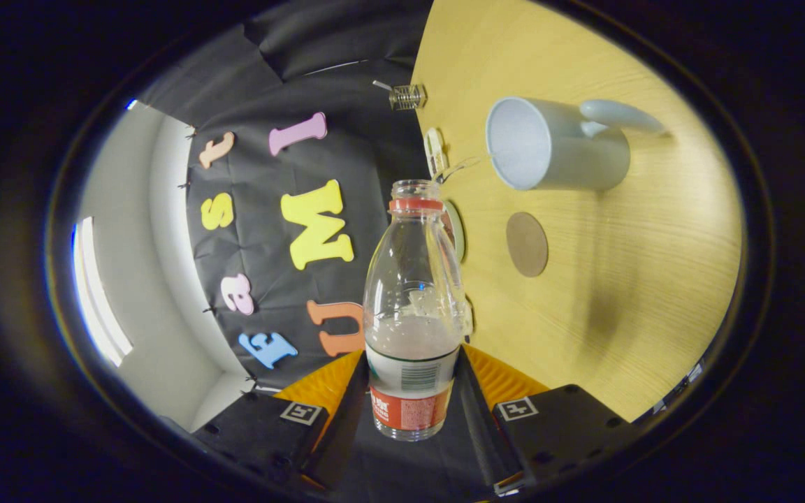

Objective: Take the bottle from table, then pour the juice into the cup, finally place the bottle on the coaster

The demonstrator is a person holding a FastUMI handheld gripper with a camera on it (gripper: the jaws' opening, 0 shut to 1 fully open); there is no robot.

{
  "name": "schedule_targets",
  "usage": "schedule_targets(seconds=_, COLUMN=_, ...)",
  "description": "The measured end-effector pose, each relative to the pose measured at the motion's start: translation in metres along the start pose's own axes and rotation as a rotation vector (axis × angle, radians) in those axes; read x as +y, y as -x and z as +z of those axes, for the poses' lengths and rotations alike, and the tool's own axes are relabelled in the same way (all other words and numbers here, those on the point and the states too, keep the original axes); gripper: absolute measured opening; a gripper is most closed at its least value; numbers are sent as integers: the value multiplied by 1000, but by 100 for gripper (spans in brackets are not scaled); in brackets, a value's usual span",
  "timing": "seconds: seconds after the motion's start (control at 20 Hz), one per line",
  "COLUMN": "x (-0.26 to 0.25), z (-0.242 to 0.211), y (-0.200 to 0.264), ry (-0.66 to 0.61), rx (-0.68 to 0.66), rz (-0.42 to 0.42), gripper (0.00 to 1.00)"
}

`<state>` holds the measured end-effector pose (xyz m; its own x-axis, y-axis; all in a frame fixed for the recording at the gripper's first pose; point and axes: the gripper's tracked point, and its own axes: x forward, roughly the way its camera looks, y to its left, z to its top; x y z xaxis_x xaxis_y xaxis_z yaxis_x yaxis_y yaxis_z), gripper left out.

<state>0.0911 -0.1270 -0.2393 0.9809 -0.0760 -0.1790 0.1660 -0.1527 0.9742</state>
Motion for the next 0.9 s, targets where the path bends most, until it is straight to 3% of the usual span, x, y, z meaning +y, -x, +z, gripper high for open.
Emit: schedule_targets(seconds=0.9, x=24, z=-6, y=-2, ry=-82, rx=14, rz=36, gripper=76)
